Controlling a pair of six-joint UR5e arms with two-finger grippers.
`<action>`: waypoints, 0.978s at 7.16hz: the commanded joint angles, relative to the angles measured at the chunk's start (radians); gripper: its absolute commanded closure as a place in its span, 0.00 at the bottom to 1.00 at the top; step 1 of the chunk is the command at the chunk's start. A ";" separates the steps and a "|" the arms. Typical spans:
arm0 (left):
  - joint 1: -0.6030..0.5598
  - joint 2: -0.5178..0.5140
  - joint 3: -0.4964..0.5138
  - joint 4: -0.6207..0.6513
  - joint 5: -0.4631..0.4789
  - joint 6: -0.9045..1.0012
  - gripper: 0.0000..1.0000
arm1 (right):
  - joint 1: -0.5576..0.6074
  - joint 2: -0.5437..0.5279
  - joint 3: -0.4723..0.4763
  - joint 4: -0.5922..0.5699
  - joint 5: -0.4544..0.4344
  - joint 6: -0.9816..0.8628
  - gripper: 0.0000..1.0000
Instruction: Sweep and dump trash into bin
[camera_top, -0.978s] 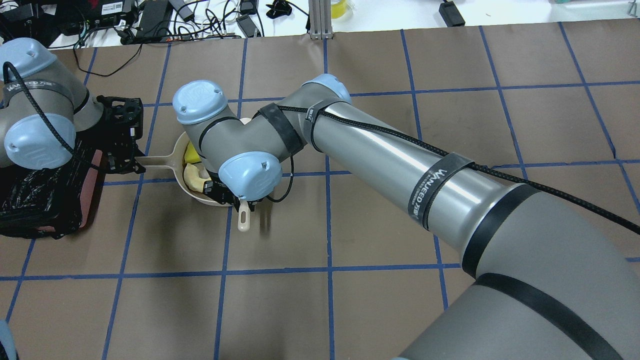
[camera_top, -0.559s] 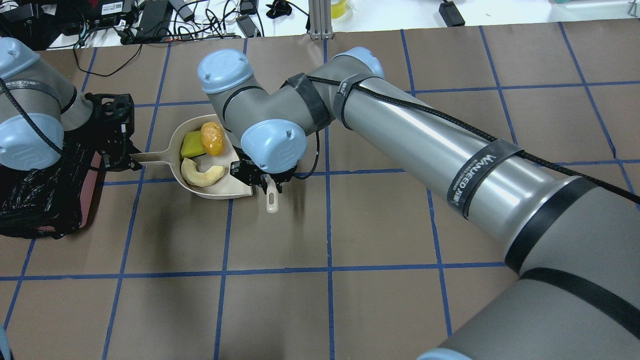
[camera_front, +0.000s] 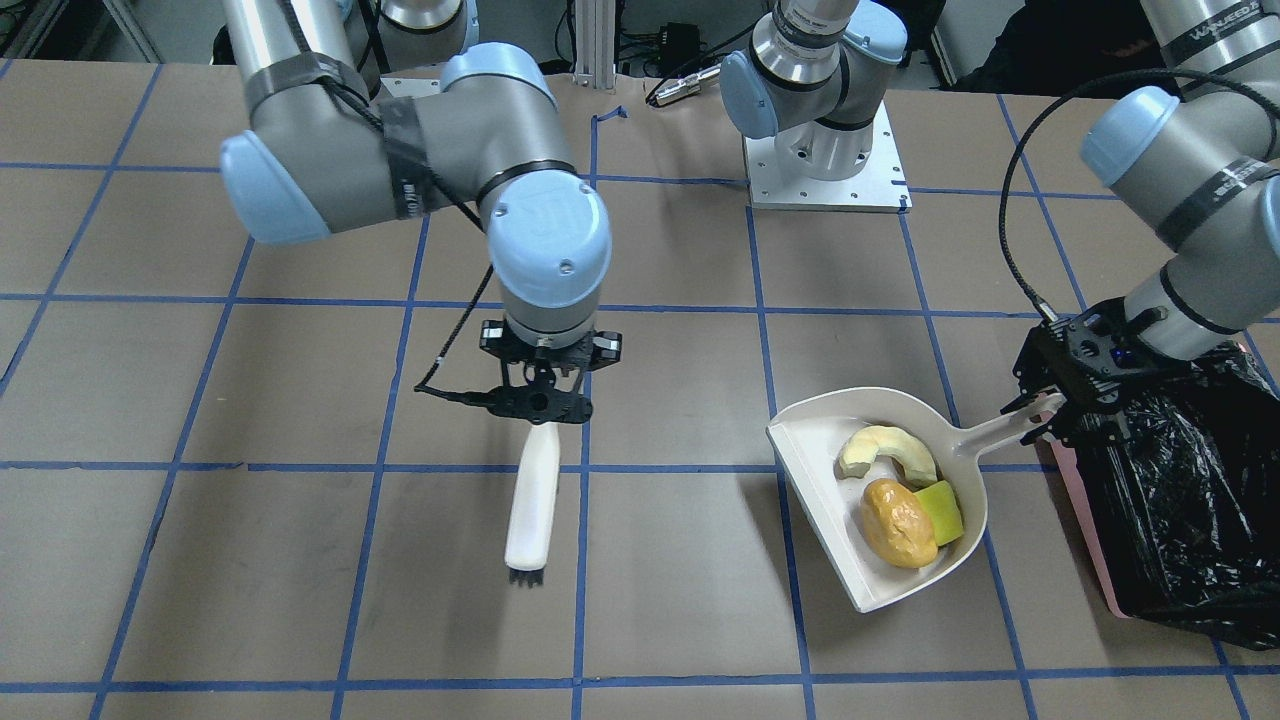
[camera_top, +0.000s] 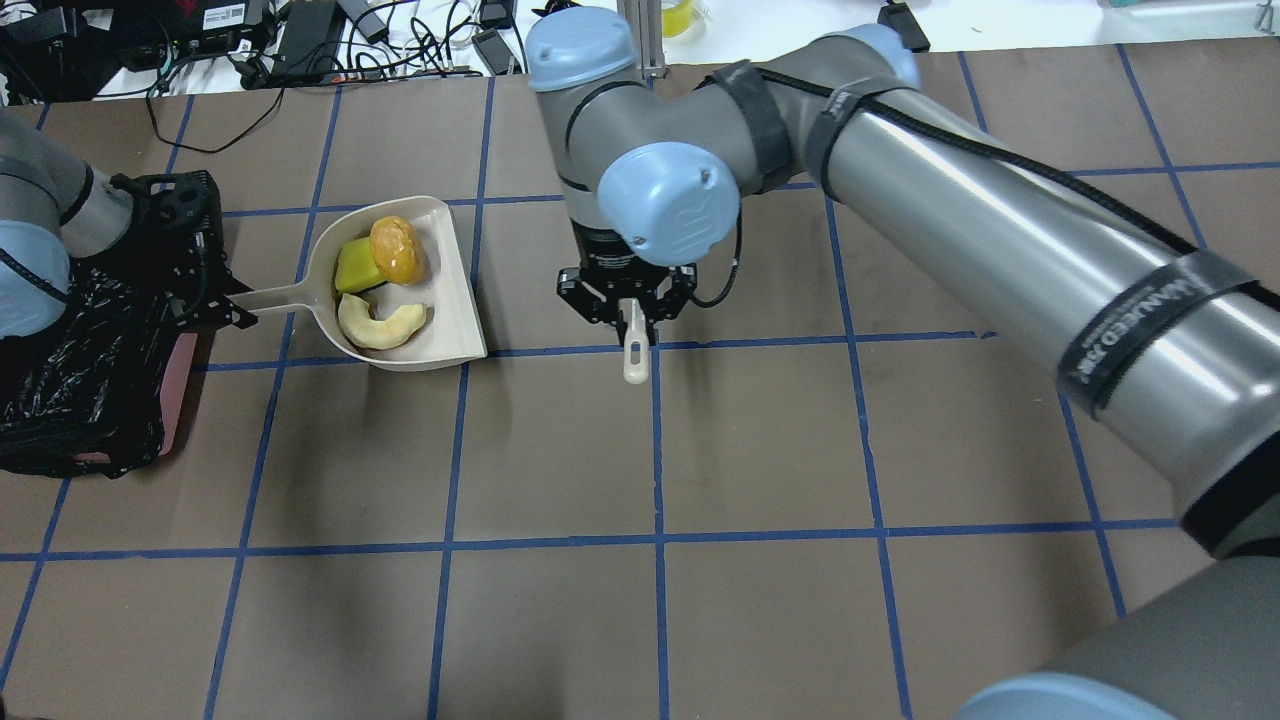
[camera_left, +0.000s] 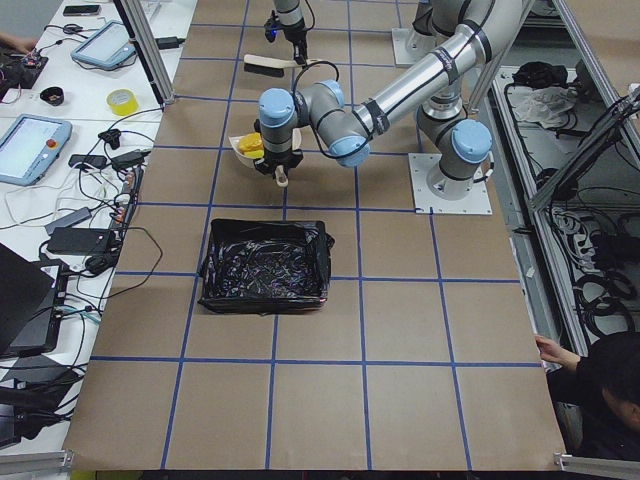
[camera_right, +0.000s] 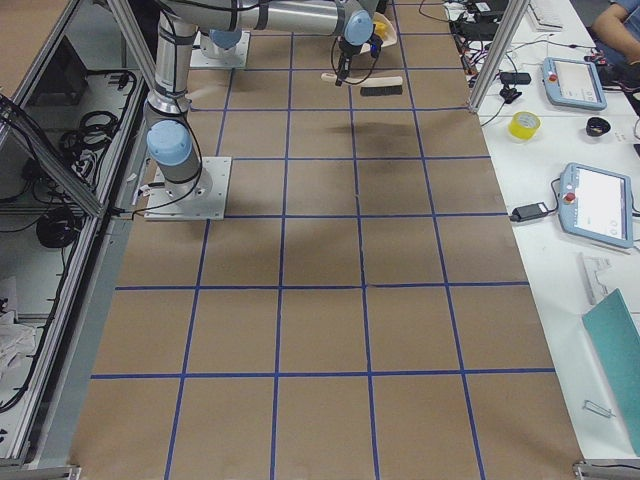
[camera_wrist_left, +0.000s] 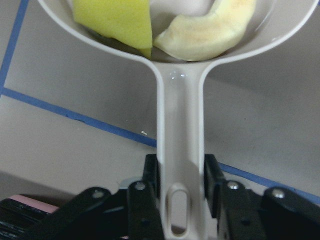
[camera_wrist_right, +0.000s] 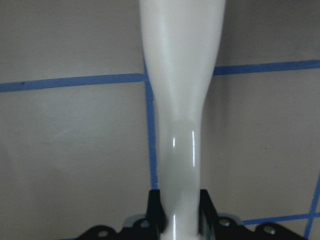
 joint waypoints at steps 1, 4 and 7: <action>0.099 0.005 0.104 -0.109 -0.051 0.005 0.99 | -0.192 -0.109 0.139 -0.008 -0.058 -0.196 1.00; 0.250 0.002 0.186 -0.209 -0.028 0.014 0.99 | -0.456 -0.123 0.161 0.004 -0.111 -0.417 1.00; 0.450 -0.026 0.272 -0.334 -0.006 0.014 0.99 | -0.645 -0.024 0.183 -0.087 -0.213 -0.655 1.00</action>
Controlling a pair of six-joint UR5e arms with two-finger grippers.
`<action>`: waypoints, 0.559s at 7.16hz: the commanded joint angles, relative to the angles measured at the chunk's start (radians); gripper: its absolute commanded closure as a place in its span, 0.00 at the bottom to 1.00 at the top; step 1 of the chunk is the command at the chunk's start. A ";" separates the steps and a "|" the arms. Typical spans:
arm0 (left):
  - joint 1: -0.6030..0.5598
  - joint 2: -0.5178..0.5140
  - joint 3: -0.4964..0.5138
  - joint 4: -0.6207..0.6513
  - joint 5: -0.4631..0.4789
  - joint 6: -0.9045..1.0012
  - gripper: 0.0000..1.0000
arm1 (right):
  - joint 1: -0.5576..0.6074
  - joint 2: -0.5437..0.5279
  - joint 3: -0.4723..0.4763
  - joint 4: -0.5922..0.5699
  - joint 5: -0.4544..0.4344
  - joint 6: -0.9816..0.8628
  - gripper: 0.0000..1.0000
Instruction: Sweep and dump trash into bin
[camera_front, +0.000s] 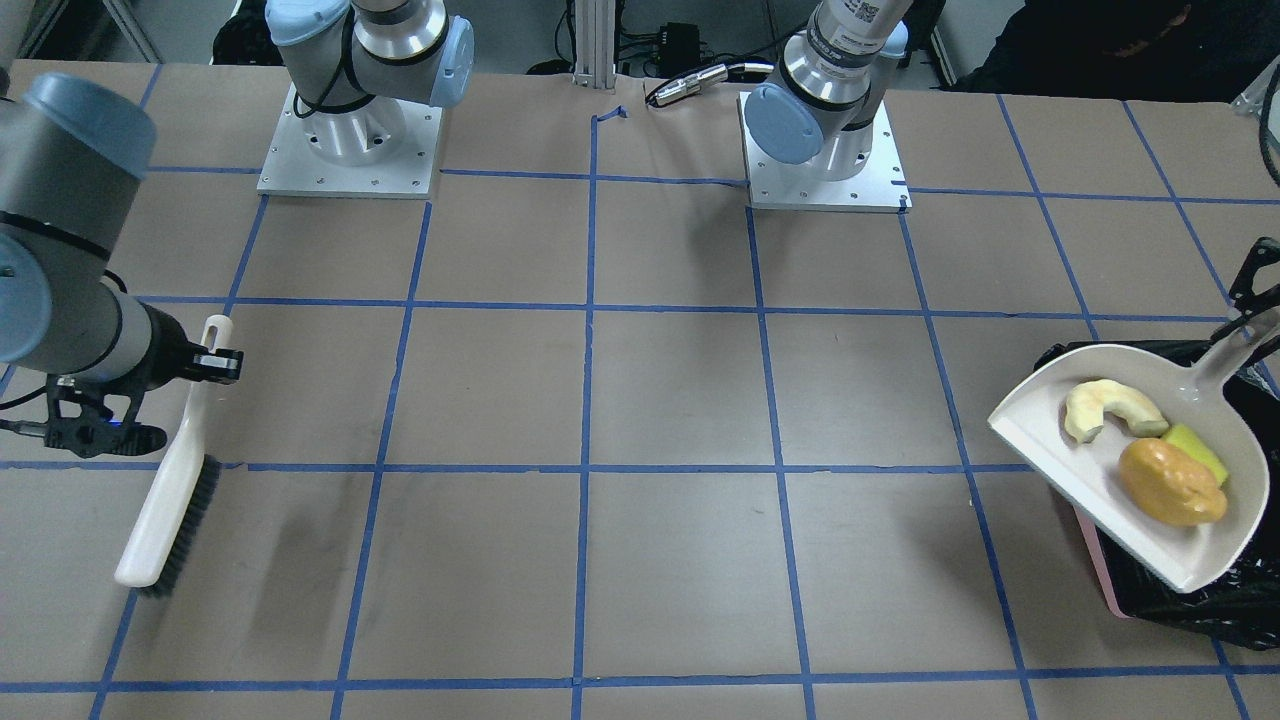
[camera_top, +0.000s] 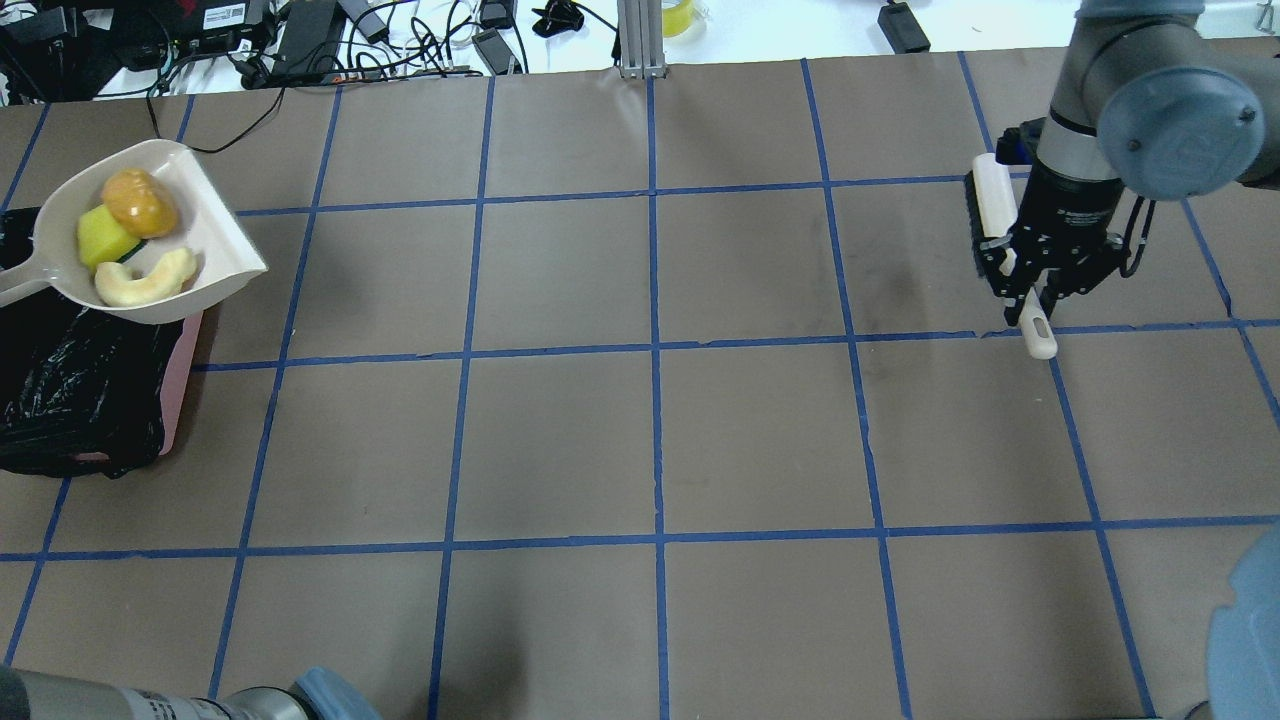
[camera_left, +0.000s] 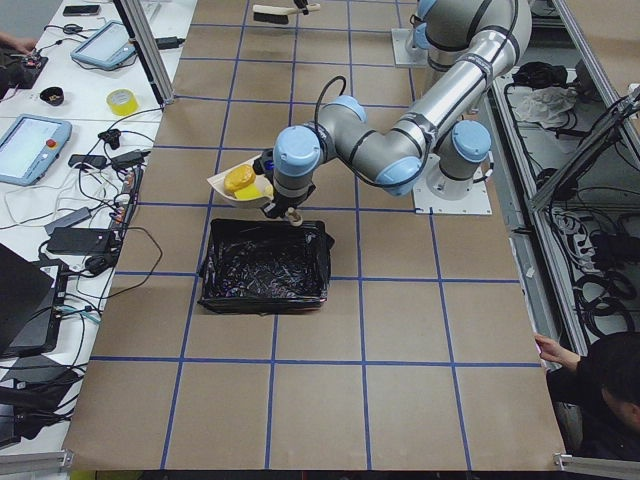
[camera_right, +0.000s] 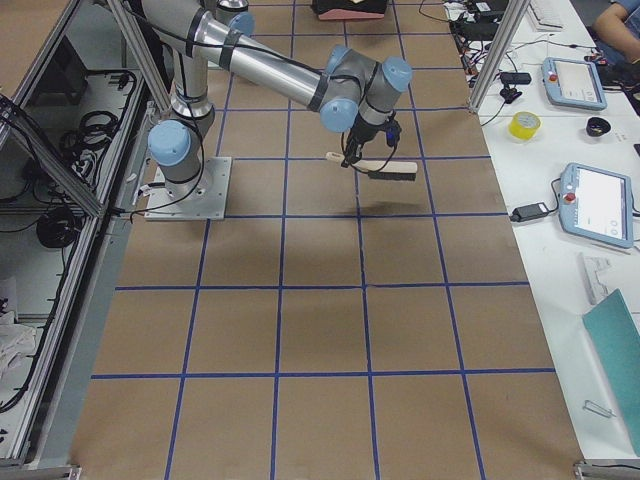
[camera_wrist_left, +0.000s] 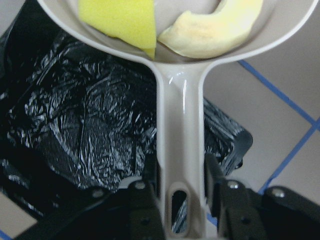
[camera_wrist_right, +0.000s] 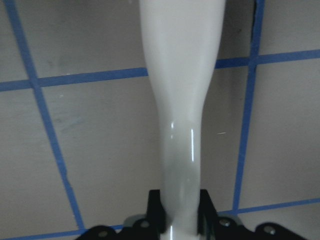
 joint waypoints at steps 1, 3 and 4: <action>0.079 -0.024 0.054 -0.044 0.078 -0.011 0.99 | -0.069 0.085 0.004 -0.091 -0.045 -0.115 1.00; 0.081 -0.038 0.127 -0.041 0.276 -0.015 0.99 | -0.069 0.131 0.003 -0.146 -0.048 -0.113 1.00; 0.079 -0.041 0.188 -0.033 0.374 -0.015 0.99 | -0.069 0.132 0.003 -0.148 -0.048 -0.114 1.00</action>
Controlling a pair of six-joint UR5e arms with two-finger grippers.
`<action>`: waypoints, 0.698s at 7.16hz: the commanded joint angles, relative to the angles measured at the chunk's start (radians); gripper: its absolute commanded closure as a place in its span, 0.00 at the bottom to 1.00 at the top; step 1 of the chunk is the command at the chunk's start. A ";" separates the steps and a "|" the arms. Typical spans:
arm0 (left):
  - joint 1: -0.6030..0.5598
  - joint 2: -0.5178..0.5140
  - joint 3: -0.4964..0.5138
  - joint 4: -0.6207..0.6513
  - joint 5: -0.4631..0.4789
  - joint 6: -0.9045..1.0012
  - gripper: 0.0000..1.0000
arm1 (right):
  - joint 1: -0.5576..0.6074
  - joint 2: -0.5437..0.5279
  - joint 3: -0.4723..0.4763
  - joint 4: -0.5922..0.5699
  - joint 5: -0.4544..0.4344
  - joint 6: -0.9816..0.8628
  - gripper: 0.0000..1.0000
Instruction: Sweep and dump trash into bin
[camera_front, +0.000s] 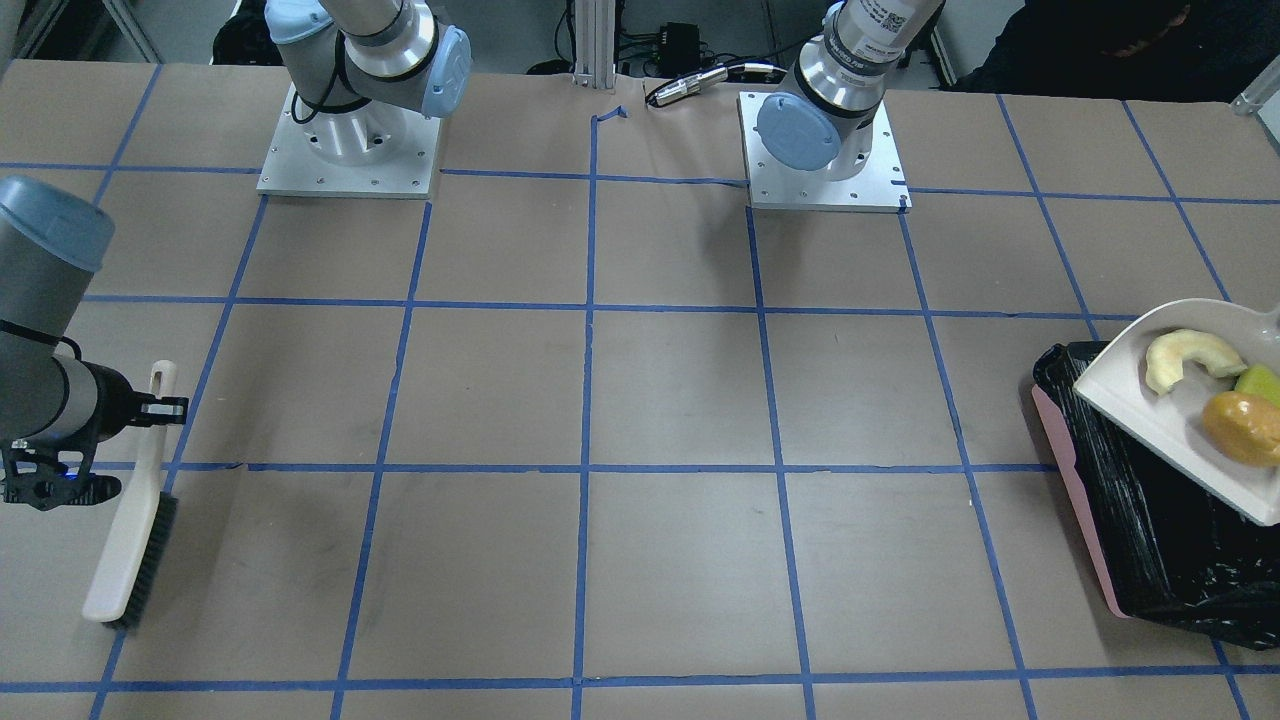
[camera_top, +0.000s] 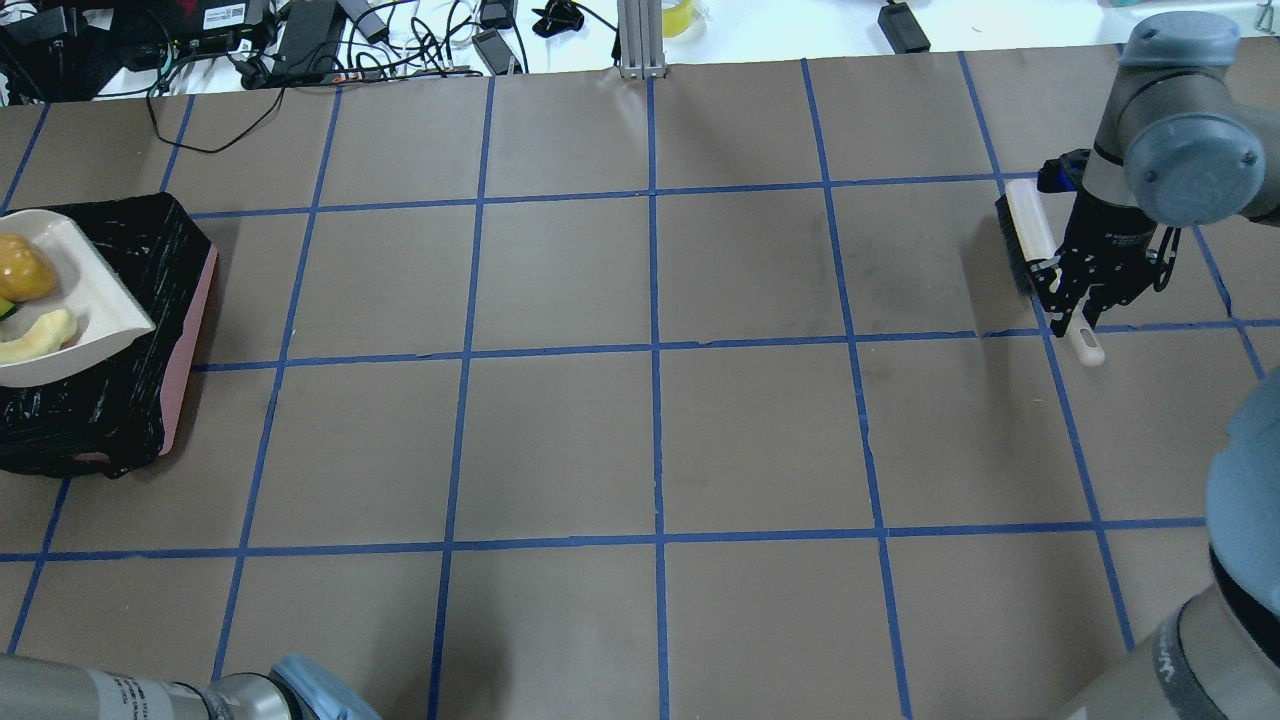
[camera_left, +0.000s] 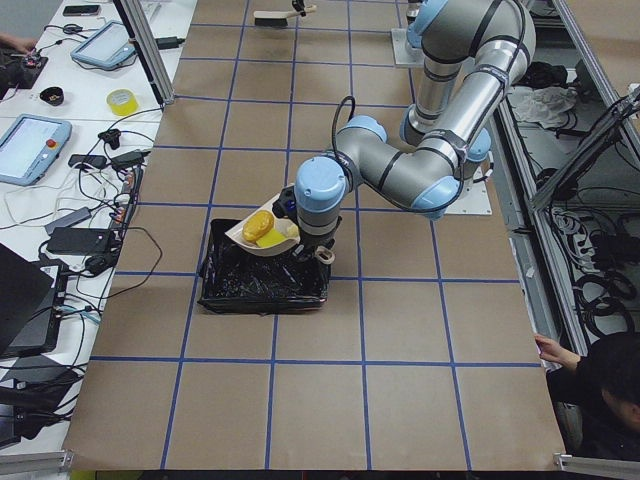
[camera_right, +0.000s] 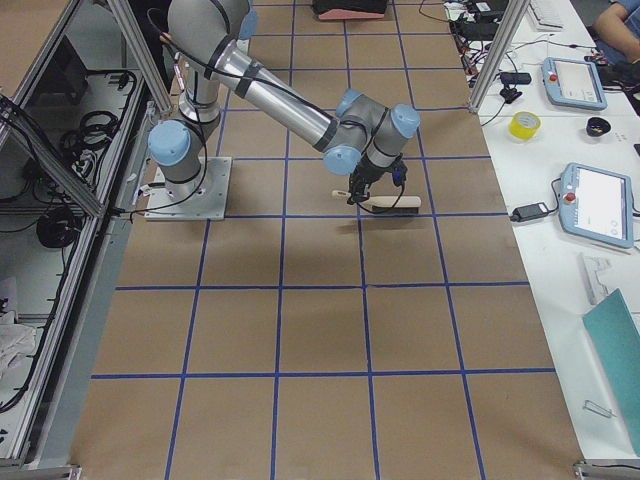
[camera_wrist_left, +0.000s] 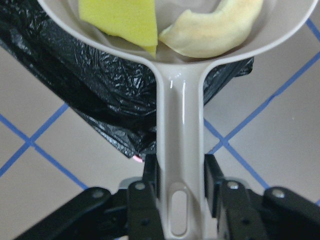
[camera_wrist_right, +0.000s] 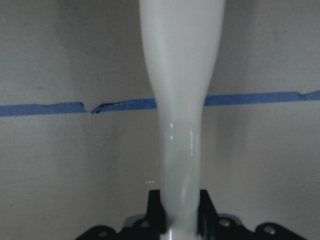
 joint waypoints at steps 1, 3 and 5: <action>0.000 -0.008 0.088 0.008 0.185 0.008 0.99 | -0.001 0.016 -0.001 -0.017 0.002 0.001 0.93; -0.067 -0.031 0.091 0.134 0.376 0.007 0.99 | -0.001 0.018 -0.002 -0.084 0.000 -0.002 0.18; -0.141 -0.045 0.084 0.164 0.480 0.004 0.99 | -0.001 0.009 -0.011 -0.139 0.002 -0.005 0.00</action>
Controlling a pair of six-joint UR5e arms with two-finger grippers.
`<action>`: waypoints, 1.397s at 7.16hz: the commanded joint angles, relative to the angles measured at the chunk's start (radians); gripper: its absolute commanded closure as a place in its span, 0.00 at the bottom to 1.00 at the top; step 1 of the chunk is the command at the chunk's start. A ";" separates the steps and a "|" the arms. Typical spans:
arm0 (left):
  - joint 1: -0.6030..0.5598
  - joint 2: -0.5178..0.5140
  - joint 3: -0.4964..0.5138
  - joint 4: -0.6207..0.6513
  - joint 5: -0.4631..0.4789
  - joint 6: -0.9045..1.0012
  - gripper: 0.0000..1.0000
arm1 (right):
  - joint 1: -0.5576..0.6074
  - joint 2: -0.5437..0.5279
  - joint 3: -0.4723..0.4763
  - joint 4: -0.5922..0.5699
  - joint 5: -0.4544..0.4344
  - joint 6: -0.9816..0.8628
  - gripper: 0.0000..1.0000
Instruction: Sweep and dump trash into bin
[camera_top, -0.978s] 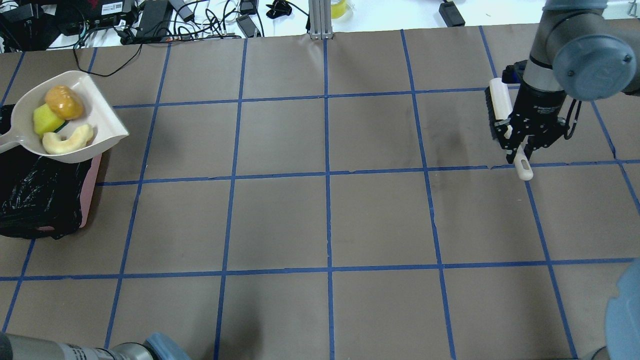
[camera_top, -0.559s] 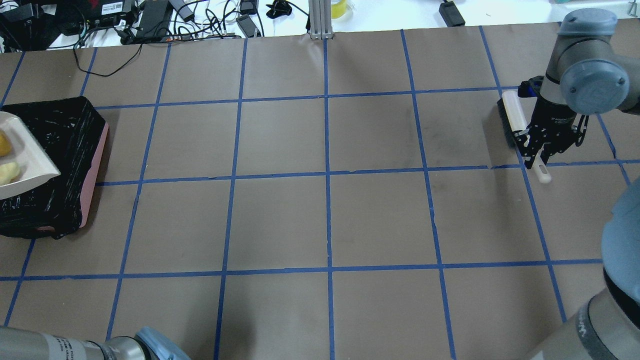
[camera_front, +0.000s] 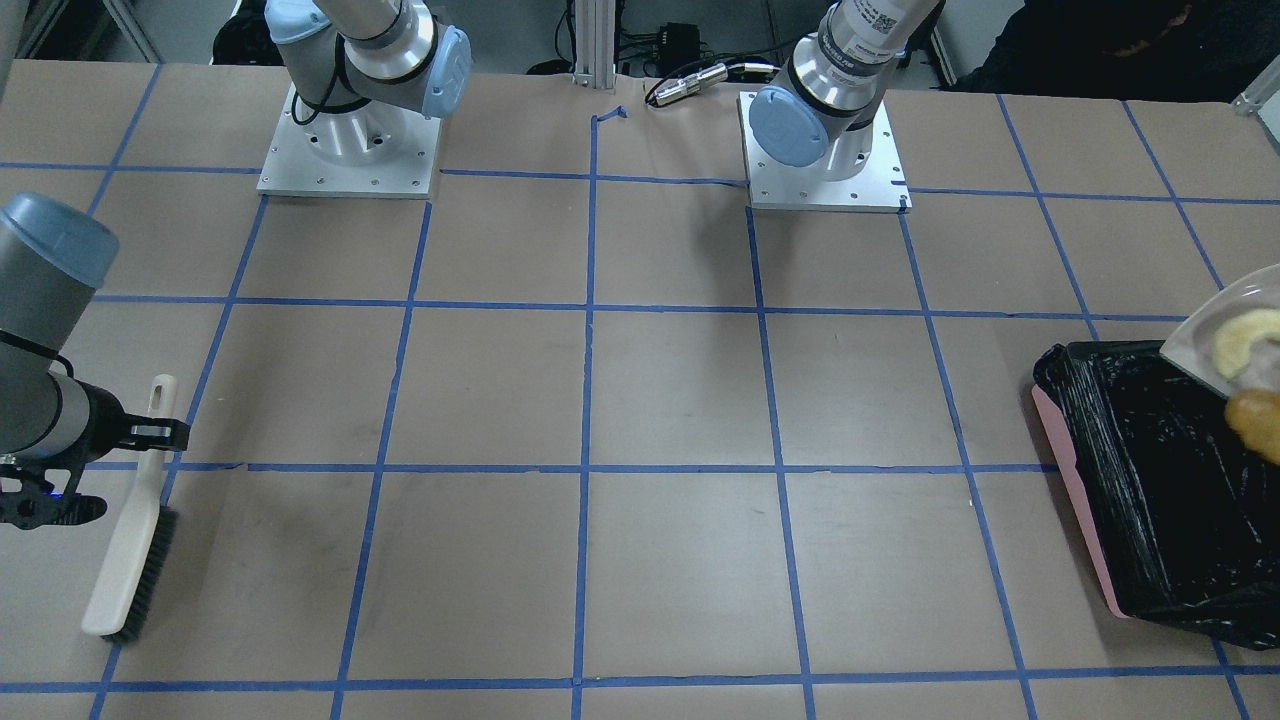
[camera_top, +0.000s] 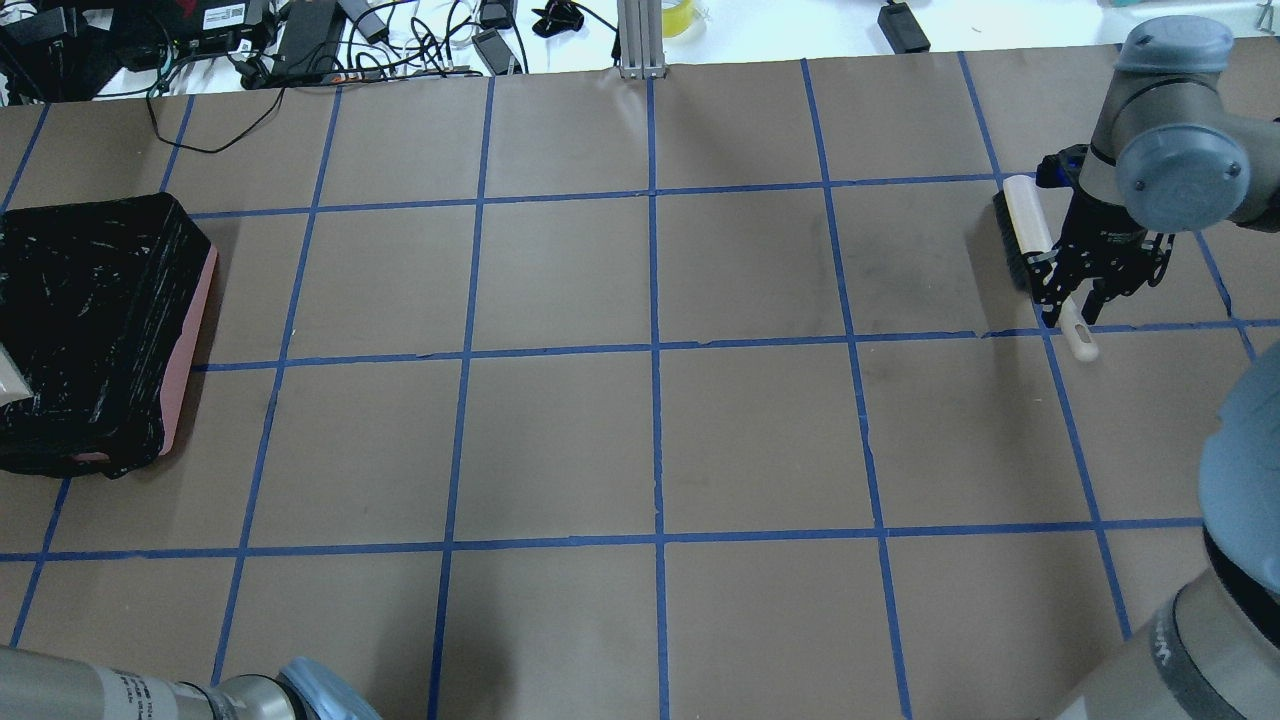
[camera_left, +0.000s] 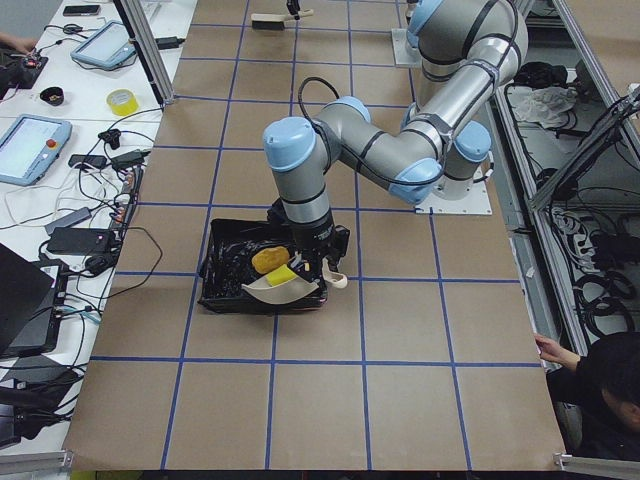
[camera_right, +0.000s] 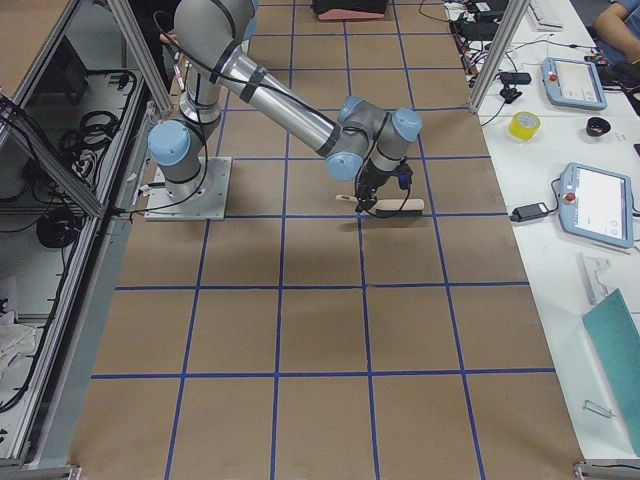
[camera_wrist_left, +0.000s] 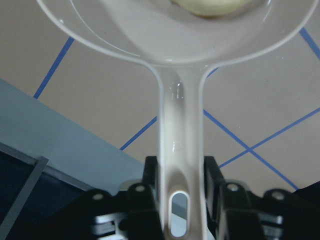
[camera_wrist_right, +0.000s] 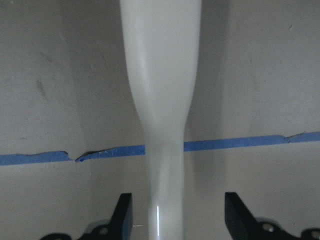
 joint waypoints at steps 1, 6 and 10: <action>-0.063 -0.010 -0.009 0.025 0.120 0.014 0.99 | 0.003 -0.042 -0.025 -0.038 0.014 -0.015 0.00; -0.237 -0.003 -0.026 0.099 0.357 0.063 1.00 | 0.150 -0.436 -0.038 0.160 0.068 0.002 0.00; -0.339 0.011 -0.203 0.422 0.505 0.144 1.00 | 0.213 -0.566 -0.024 0.262 0.150 0.015 0.00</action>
